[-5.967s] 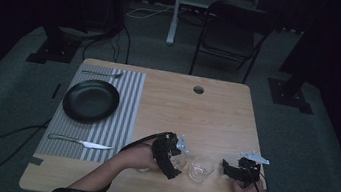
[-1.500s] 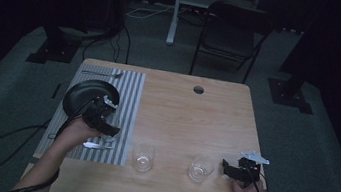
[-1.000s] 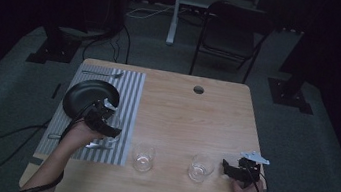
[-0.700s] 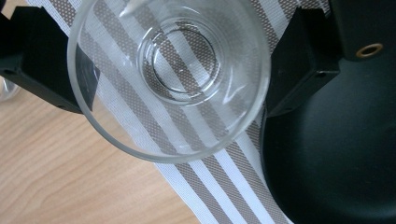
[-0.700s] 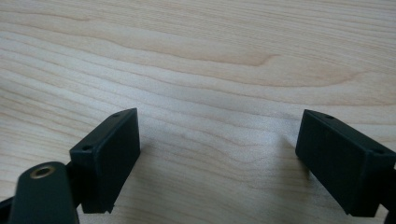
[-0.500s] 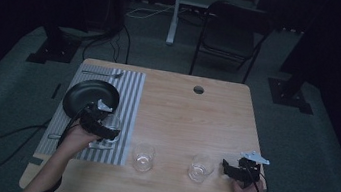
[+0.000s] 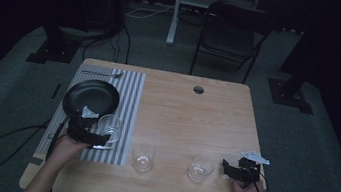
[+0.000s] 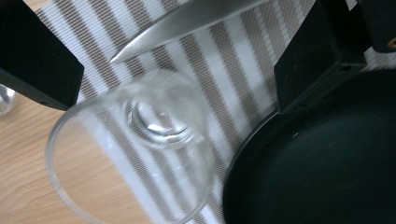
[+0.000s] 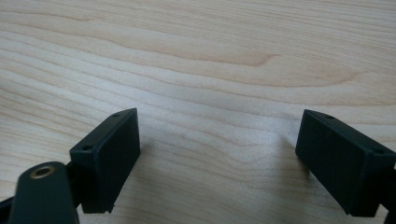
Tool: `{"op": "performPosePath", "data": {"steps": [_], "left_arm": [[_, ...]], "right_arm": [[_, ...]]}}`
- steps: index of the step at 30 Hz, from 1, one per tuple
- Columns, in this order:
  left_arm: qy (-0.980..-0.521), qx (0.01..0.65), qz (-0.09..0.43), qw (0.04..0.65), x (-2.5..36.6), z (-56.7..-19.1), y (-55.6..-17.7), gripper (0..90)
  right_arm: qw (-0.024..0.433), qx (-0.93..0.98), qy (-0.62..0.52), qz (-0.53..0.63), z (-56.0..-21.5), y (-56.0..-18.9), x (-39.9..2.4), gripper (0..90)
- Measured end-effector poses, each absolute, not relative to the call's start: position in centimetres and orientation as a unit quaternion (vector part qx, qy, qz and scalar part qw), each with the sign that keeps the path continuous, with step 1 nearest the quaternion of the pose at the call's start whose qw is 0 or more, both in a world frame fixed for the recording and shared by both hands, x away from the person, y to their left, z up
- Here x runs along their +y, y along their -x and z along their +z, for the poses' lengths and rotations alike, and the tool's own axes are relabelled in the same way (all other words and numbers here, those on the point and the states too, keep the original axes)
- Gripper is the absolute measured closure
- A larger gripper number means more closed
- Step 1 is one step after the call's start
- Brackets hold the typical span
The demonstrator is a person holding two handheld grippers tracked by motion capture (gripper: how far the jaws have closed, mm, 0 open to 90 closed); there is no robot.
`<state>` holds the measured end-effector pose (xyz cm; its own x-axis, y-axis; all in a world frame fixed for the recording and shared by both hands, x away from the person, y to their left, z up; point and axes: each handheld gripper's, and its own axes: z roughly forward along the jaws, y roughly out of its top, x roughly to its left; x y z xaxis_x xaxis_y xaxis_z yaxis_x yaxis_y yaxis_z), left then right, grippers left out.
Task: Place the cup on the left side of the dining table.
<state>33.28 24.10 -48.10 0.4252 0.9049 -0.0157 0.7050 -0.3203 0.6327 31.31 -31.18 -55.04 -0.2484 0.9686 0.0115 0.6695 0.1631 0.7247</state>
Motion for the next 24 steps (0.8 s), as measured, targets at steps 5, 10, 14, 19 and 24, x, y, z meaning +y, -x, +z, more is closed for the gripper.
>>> {"op": "performPosePath", "data": {"steps": [5, 10, 14, 19, 24], "left_arm": [[-0.785, 0.517, 0.187, 0.284, 24.8, -48.5, -32.0, 2.1], [-0.777, 0.527, 0.197, 0.284, 25.6, -49.0, -30.7, 2.1], [-0.768, 0.538, 0.2, 0.283, 26.6, -49.5, -29.9, 2.1], [-0.753, 0.56, 0.205, 0.278, 27.9, -50.2, -29.1, 2.2], [-0.729, 0.579, 0.219, 0.291, 29.0, -51.1, -28.3, 2.2]], "right_arm": [[0.237, 0.725, -0.565, 0.315, -55.0, -31.3, -31.2, 13.5], [0.238, 0.724, -0.565, 0.315, -55.0, -31.3, -31.2, 13.5], [0.237, 0.724, -0.566, 0.315, -55.0, -31.3, -31.2, 13.5], [0.237, 0.724, -0.566, 0.315, -55.0, -31.3, -31.2, 13.5], [0.237, 0.724, -0.566, 0.315, -55.0, -31.3, -31.2, 13.5]]}}
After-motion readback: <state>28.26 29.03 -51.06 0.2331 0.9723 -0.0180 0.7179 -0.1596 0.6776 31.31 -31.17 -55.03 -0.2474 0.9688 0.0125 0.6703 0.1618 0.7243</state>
